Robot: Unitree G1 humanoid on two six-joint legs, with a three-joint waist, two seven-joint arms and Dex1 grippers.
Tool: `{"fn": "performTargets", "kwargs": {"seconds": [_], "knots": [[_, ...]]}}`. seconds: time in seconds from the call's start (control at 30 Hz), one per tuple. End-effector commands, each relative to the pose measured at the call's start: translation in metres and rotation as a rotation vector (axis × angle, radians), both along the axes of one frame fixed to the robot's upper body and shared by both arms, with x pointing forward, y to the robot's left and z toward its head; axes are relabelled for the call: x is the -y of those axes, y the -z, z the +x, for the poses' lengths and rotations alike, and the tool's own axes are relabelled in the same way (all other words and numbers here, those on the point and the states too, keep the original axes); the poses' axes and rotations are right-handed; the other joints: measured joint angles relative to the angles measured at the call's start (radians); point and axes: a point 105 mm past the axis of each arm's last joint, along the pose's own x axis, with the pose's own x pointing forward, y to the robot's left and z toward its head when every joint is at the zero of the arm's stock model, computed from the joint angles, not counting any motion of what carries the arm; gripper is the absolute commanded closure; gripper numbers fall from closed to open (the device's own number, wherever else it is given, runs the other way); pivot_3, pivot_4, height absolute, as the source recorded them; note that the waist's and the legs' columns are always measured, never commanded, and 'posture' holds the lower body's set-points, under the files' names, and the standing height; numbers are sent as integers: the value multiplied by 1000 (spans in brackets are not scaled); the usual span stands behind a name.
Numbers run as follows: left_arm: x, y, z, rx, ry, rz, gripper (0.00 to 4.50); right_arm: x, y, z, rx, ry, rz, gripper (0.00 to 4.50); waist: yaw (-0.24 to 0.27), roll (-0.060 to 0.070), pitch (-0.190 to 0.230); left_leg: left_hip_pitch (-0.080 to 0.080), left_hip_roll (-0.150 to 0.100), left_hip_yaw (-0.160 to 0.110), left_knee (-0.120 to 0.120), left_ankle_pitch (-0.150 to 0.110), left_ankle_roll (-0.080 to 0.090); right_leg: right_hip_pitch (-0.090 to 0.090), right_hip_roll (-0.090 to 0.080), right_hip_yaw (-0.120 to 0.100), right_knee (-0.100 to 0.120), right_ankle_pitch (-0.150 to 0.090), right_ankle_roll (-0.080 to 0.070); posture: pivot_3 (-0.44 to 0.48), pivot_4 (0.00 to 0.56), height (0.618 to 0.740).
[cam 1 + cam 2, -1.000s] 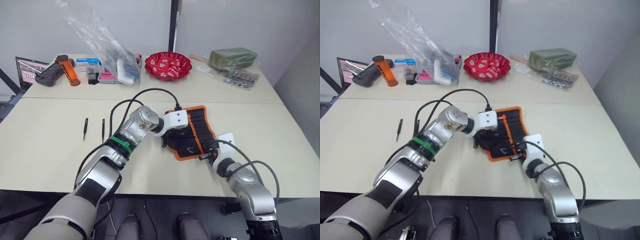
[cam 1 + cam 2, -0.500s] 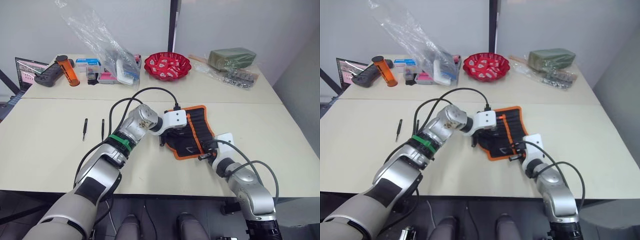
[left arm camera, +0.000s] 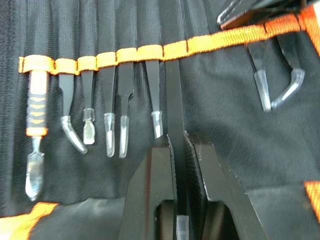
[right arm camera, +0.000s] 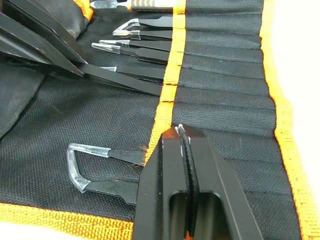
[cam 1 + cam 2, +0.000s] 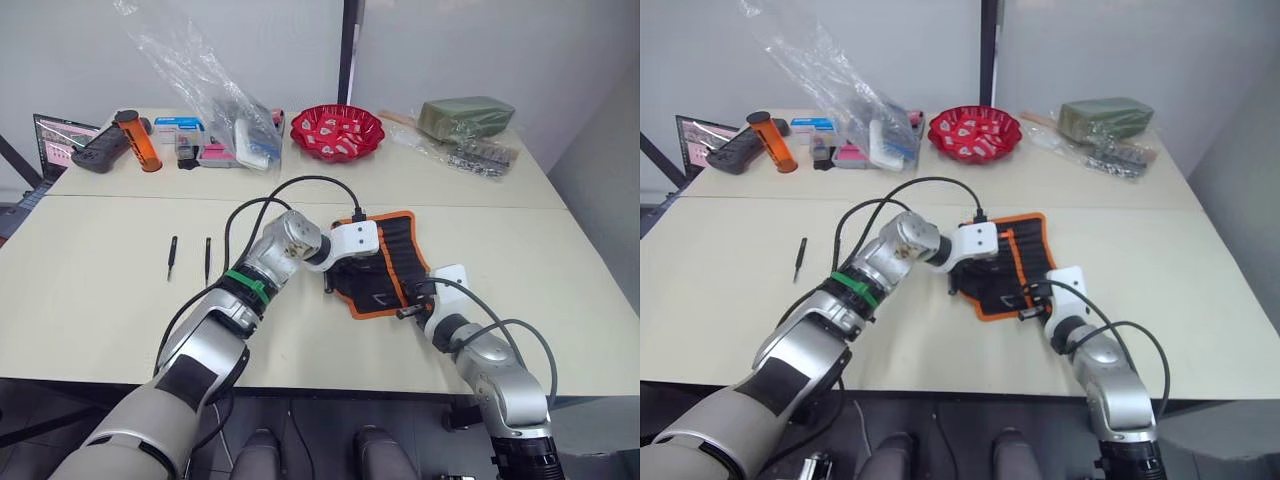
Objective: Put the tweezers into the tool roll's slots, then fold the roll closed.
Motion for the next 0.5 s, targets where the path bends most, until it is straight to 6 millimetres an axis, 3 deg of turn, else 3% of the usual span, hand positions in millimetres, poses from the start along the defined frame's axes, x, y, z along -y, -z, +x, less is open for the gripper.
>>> {"fn": "performTargets", "kwargs": {"seconds": [0.03, 0.2, 0.3, 0.5], "knots": [[15, -5, -4, 5, 39, -32, 4461, -11, 3, -4, -9, -40, 9, 4500, 0, 0, 0, 0, 0, 0, 0, 0, 0, 0, 0, 0, 0, 0, 0, 0, 150, 735], [27, -8, -5, 21, 64, -75, 4461, -12, 4, -4, -14, -41, 12, 4500, 1, 0, 0, 0, 0, 0, 0, 0, 0, 0, 0, 0, 0, 0, 0, 0, 150, 735], [27, -1, 2, 145, 80, 4, 4461, -13, 7, -6, -24, -44, 13, 4500, 1, 0, 0, 0, 0, 0, 0, 0, 0, 0, 0, 0, 0, 0, 0, 0, 150, 735], [40, 6, 0, 134, 99, -29, 4461, -12, 12, -8, -39, -40, 16, 4500, 2, 0, 0, 0, 0, 0, 1, 0, 0, 0, 0, 0, 0, 0, 0, 0, 150, 735]]}}
